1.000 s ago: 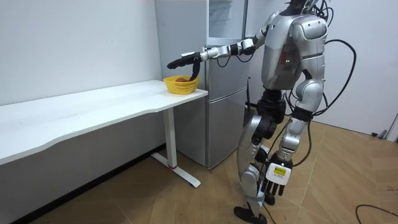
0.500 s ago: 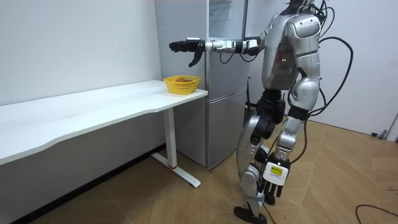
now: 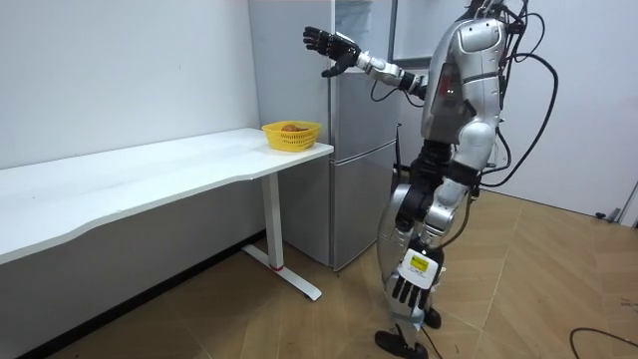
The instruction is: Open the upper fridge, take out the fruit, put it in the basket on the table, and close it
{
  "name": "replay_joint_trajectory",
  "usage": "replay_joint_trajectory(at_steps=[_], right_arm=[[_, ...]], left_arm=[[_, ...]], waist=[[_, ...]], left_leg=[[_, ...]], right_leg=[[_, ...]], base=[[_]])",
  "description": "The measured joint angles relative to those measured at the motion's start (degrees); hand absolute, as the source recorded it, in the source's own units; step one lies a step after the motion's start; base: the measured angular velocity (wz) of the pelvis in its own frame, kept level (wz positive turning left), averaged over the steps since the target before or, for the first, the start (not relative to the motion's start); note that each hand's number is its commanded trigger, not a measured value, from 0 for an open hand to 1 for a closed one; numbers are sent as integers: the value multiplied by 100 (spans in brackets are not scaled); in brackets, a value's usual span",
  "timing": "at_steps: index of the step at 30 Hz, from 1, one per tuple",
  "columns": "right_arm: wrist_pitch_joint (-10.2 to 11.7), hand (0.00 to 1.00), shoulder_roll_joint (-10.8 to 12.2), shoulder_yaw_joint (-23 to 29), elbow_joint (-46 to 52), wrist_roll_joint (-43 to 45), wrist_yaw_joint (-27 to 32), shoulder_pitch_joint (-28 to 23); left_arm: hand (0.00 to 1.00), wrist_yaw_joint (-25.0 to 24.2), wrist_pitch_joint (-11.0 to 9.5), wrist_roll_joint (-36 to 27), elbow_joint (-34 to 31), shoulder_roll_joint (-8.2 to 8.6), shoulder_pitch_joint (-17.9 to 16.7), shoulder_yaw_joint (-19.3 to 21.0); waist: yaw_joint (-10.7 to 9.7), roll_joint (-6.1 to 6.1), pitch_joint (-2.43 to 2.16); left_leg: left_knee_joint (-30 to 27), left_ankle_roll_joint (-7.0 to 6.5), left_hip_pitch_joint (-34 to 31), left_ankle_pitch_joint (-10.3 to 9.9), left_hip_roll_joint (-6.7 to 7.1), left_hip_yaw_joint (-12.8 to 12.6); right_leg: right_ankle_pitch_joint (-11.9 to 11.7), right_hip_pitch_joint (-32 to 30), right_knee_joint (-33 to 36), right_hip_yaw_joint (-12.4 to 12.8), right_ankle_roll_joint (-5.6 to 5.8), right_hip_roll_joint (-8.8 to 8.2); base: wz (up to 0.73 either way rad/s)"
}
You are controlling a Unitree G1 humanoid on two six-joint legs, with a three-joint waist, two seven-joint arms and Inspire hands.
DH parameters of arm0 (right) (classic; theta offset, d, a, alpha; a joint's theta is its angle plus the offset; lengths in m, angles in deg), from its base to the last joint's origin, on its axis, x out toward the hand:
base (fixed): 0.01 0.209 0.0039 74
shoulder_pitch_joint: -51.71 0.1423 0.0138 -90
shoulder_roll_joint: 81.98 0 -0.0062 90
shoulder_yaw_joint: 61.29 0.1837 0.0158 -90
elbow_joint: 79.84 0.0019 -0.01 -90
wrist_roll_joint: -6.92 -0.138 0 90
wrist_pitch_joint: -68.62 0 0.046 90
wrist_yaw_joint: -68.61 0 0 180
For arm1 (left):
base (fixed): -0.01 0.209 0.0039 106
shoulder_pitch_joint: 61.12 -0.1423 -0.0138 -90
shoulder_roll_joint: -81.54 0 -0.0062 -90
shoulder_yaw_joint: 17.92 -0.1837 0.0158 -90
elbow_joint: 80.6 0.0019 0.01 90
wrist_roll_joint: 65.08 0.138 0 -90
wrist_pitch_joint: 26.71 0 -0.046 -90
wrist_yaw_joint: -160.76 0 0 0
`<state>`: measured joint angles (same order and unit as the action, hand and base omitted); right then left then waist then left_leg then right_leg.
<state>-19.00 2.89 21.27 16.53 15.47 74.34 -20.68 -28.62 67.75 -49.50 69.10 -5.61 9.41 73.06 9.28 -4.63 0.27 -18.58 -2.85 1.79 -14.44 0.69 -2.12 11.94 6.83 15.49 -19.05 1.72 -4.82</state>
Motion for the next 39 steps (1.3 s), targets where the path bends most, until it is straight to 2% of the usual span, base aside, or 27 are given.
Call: replay_joint_trajectory(at_steps=[3, 5, 7, 9, 11, 13, 14, 17, 21, 25, 29, 31, 34, 35, 39], right_arm=[[194, 0, 95, 249, 591, -12, 129, -300], [359, 0, 220, 360, 964, 0, 184, -557], [502, 0, 347, 415, 1199, -2, 276, -956], [531, 0, 414, 420, 1386, -28, 298, -1375], [528, 0, 453, 430, 1464, -61, 304, -1674], [539, 0, 507, 435, 1507, -28, 366, -1777], [590, 0, 549, 449, 1545, 11, 469, -1904], [710, 0, 620, 489, 1632, 45, 621, -2172], [903, 0, 716, 622, 1720, -38, 676, -2359], [1091, 0, 801, 707, 1778, -122, 798, -2617], [1098, 0, 917, 709, 1768, -119, 873, -3088], [1098, 0, 918, 710, 1732, -137, 874, -3274], [1147, 0, 946, 776, 1689, -218, 852, -3371], [1146, 0, 989, 880, 1678, -227, 848, -3450], [1141, 0, 1009, 937, 1597, -349, 851, -3651]], left_arm=[[0, 26, -98, -27, 21, 86, -43, -3], [0, 31, -105, -27, 73, 102, -13, -1], [0, 61, -115, -28, 121, 122, 2, -3], [0, 111, -160, -25, 205, 154, 51, 0], [0, 164, -214, -30, 304, 181, 104, -7], [0, 174, -253, -29, 358, 204, 96, -10], [0, 177, -287, -31, 399, 209, 94, -17], [0, 175, -342, -25, 447, 232, 98, -30], [0, 160, -425, -26, 468, 313, 99, -60], [0, 162, -486, -30, 469, 334, 118, -193], [0, 168, -486, -29, 492, 345, 129, -198], [0, 177, -485, -34, 574, 345, 174, -201], [0, 215, -485, -32, 597, 344, 256, -247], [0, 222, -485, -30, 593, 344, 311, -251], [0, 250, -486, -30, 579, 342, 324, -402]], waist=[[-96, 30, -1], [-275, 52, -10], [-275, 97, -36], [-317, 165, -41], [-454, 251, -54], [-504, 307, -67], [-598, 350, -68], [-757, 407, -53], [-856, 480, -54], [-947, 548, -84], [-1124, 567, -89], [-1157, 593, -72], [-1264, 597, -69], [-1292, 636, -50], [-1399, 655, -62]], left_leg=[[39, -9, -6, -5, -8, -108], [72, -10, -8, -6, -6, -116], [144, -10, 43, -5, -19, -212], [197, -11, 83, -5, -14, -259], [246, -12, 90, -4, -24, -358], [304, -11, 138, -4, -46, -477], [332, -7, 173, -6, -72, -541], [397, 13, 208, -6, -99, -598], [483, 33, 259, -13, -131, -723], [513, 56, 274, -27, -168, -867], [541, 64, 318, -28, -185, -977], [634, 74, 395, -23, -194, -1073], [707, 76, 389, -23, -206, -1197], [719, 76, 386, -23, -209, -1227], [734, 96, 381, -35, -228, -1369]], right_leg=[[-2, -71, 11, 94, -2, -3], [-4, -105, 8, 117, -4, -2], [-3, -118, 9, 209, -4, 8], [-3, -127, 6, 311, -3, 14], [-3, -194, 6, 422, -3, 27], [-17, -202, -41, 531, -9, 61], [-38, -185, -91, 584, -13, 90], [-46, -194, -126, 659, -23, 122], [-57, -216, -165, 783, -41, 171], [-58, -285, -155, 894, -43, 208], [-60, -296, -184, 969, -46, 236], [-62, -297, -182, 1061, -50, 255], [-70, -395, -171, 1141, -63, 265], [-74, -421, -171, 1182, -66, 273], [-79, -566, -146, 1313, -74, 308]], base=[[-18], [-6], [-20], [-21], [-23], [-34], [-28], [-14], [-19], [-15], [-11], [-24], [-23], [-19], [-24]])
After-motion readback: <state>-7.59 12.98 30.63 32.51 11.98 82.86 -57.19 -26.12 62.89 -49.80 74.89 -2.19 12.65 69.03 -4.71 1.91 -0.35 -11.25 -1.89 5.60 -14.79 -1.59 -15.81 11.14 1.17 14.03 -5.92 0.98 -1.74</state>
